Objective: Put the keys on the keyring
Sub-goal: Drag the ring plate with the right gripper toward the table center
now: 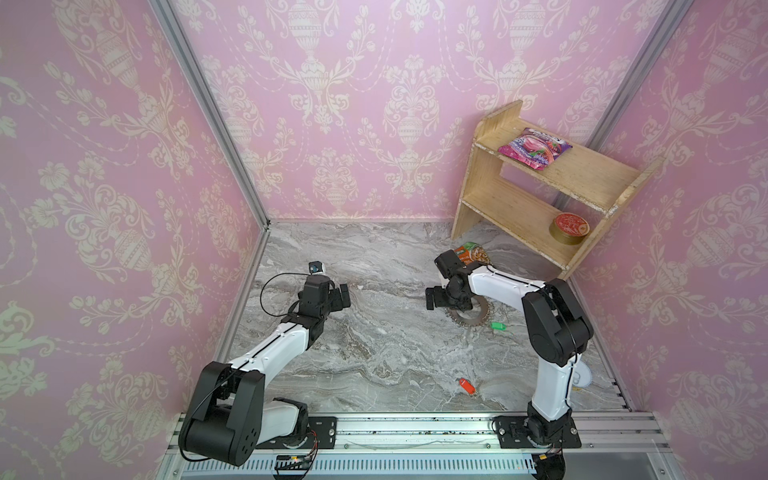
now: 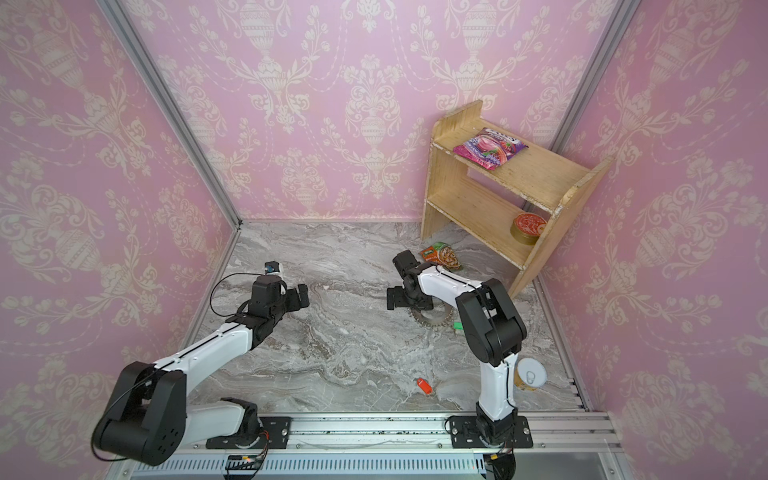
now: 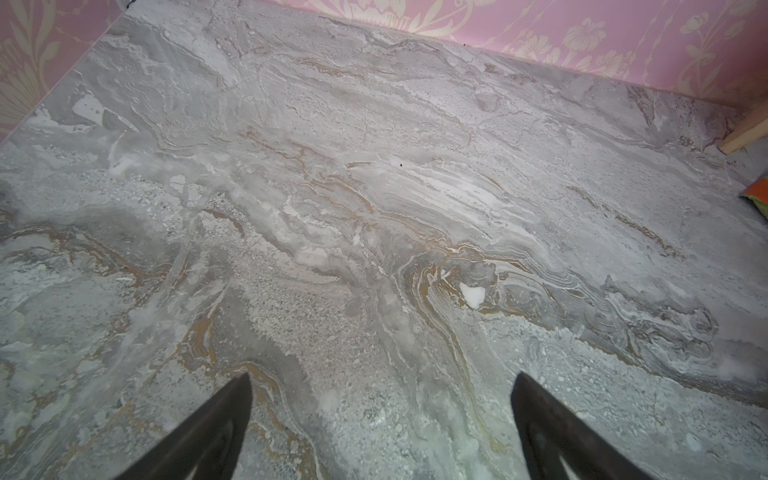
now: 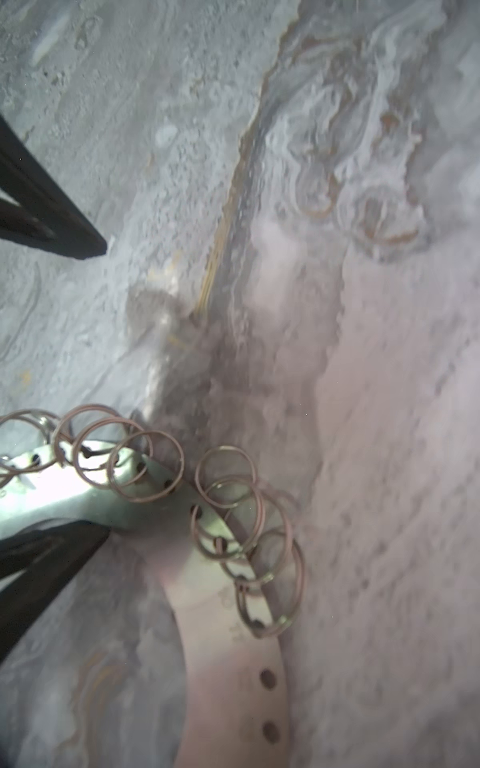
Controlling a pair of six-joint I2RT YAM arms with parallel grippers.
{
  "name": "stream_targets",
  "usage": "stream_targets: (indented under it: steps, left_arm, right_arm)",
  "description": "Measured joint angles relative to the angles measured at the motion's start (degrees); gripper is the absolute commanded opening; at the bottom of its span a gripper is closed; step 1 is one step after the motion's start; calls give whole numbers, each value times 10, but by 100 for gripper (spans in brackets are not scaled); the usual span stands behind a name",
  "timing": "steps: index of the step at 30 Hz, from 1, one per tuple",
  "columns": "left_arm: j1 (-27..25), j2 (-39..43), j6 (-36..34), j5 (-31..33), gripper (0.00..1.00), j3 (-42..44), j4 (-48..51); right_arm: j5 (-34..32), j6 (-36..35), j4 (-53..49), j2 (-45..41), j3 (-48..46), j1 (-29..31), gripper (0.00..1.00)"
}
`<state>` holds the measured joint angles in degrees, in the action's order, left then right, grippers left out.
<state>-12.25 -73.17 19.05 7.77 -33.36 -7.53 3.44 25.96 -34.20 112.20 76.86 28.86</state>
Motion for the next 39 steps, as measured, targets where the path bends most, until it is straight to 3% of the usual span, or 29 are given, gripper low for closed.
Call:
stream_targets:
  steps: [11,22,33,39]
  left_arm:
    - [0,52,10,3,99,0,41]
    - [0,80,17,44,99,0,92]
    - [0,101,19,61,99,0,106]
    - [0,97,32,60,99,0,106]
  right_arm:
    - [38,0,-43,126,196,151,100]
    - [69,-17,-107,188,308,243,100]
    - [4,-37,-138,55,232,207,100]
    - [-32,-60,-136,71,220,140,100]
